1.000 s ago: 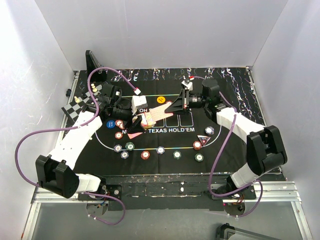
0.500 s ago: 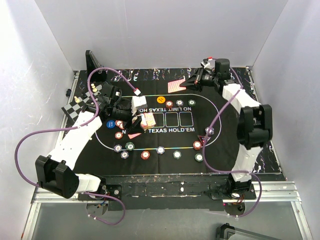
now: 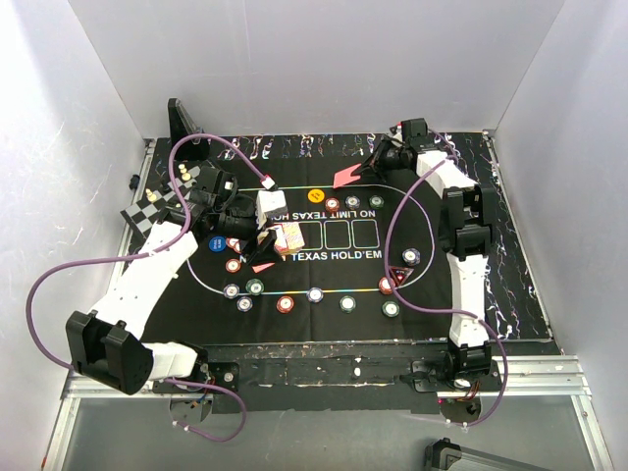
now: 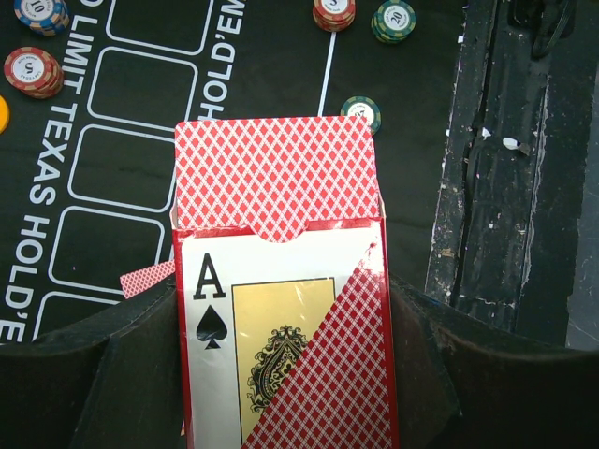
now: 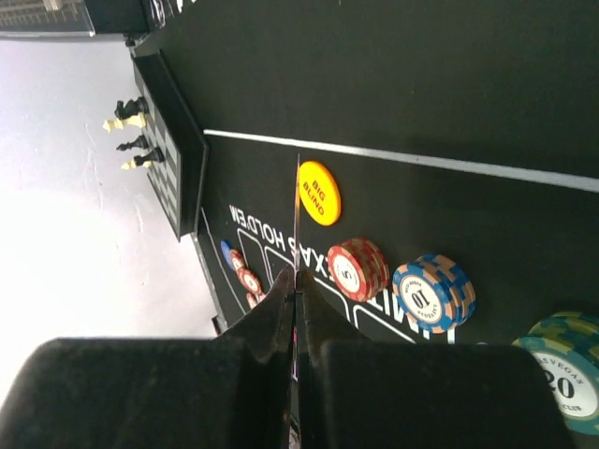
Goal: Distribute texas hold em gaming equipment
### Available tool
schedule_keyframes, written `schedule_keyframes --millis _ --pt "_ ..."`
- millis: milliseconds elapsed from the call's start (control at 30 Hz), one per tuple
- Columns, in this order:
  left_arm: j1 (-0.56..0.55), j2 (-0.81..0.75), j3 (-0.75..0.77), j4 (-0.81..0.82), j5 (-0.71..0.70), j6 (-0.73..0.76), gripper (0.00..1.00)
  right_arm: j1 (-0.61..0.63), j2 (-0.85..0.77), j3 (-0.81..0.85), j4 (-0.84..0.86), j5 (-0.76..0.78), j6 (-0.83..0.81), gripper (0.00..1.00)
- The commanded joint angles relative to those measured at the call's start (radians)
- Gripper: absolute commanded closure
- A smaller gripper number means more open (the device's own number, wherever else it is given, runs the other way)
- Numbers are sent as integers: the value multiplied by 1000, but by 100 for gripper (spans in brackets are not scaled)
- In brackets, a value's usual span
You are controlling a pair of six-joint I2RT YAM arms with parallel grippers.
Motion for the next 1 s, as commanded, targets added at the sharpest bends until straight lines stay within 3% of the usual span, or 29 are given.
schedule_keyframes --millis 0,267,367,467,567,733,967 --pt "4 -55 -7 7 36 7 100 2 16 95 -73 66 -49 99" --pt "6 -57 -14 13 36 6 100 0 75 161 -77 131 -44 99" --pt "6 -57 -14 8 35 6 100 5 111 210 -121 154 -49 84" --pt "6 -57 -13 8 35 7 100 6 113 215 -140 187 -61 60" --pt "6 -57 -14 8 36 4 100 6 101 216 -169 229 -75 43" --pt "6 -62 -13 11 38 -4 100 6 38 215 -226 307 -113 32" --pt "6 -69 -28 22 33 -4 100 17 -193 94 -203 321 -139 29"
